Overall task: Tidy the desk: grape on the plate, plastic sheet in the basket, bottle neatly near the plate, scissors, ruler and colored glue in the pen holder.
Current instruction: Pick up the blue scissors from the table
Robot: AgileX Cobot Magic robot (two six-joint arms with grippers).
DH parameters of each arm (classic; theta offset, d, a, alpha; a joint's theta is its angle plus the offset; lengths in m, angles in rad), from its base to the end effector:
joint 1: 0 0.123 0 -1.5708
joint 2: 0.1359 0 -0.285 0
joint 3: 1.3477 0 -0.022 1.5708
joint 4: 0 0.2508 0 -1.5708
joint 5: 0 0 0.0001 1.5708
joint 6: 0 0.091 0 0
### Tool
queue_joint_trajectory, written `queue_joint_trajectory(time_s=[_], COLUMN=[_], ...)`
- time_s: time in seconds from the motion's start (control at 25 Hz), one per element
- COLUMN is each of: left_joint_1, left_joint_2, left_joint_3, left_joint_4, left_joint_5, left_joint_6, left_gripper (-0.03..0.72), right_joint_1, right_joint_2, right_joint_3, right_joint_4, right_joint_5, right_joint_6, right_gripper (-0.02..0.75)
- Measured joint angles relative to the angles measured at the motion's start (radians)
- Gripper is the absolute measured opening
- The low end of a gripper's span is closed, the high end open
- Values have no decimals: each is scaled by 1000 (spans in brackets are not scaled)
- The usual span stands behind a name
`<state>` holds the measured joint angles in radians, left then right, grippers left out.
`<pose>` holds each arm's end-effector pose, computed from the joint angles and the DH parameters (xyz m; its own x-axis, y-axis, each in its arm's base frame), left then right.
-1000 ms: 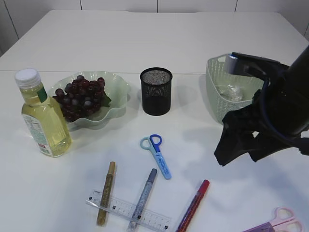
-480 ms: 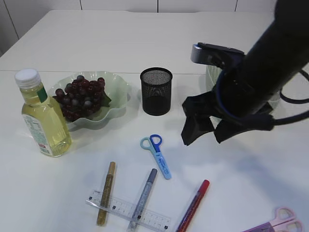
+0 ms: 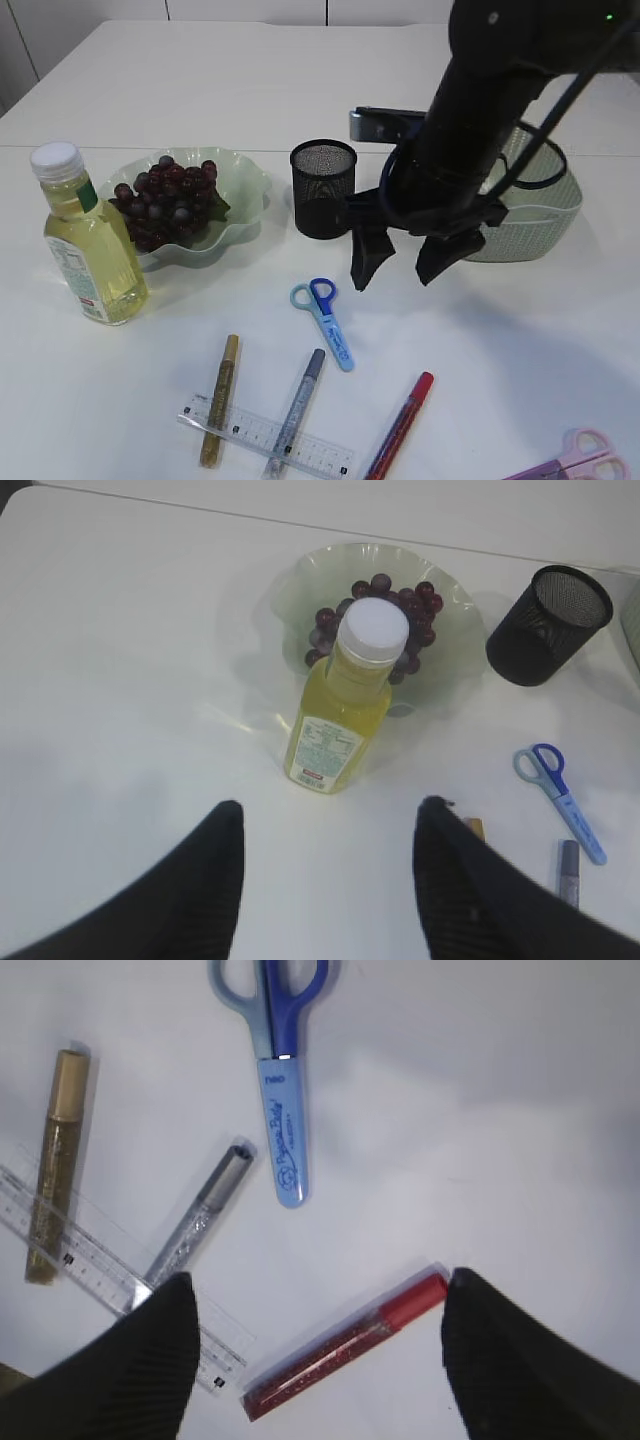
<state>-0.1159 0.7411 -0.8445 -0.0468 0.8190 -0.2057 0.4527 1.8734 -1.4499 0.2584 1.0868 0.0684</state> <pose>0.1321 -0.0185 0.3577 -0.6007 -0.1670 -0.7818 0.0017 0.9777 -0.2101 0.3320 0.1844 0.2315 -0.9584 -0.2608 -0.1158 -0.2822 0.9263 0.2497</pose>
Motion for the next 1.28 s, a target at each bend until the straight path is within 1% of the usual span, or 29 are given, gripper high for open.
queue_joint_trajectory(time_s=[0.24, 0.44, 0.72, 0.92, 1.28], left_joint_1=[0, 0, 0, 0, 0], left_joint_2=[0, 0, 0, 0, 0], left_joint_3=[0, 0, 0, 0, 0], left_joint_4=[-2, -4, -4, -6, -6], left_joint_5=[34, 101, 113, 115, 139], left_joint_6=[0, 0, 0, 0, 0], left_gripper=[394, 393, 393, 389, 383], right_joint_1=[58, 65, 83, 101, 114], right_joint_2=[118, 191, 272, 323, 345], right_joint_3=[-117, -187, -266, -307, -315], right_joint_4=[-48, -54, -77, -100, -130], right_joint_5=[37, 58, 71, 77, 75], right_joint_6=[56, 75, 106, 137, 157], right_gripper=[583, 583, 583, 583, 583])
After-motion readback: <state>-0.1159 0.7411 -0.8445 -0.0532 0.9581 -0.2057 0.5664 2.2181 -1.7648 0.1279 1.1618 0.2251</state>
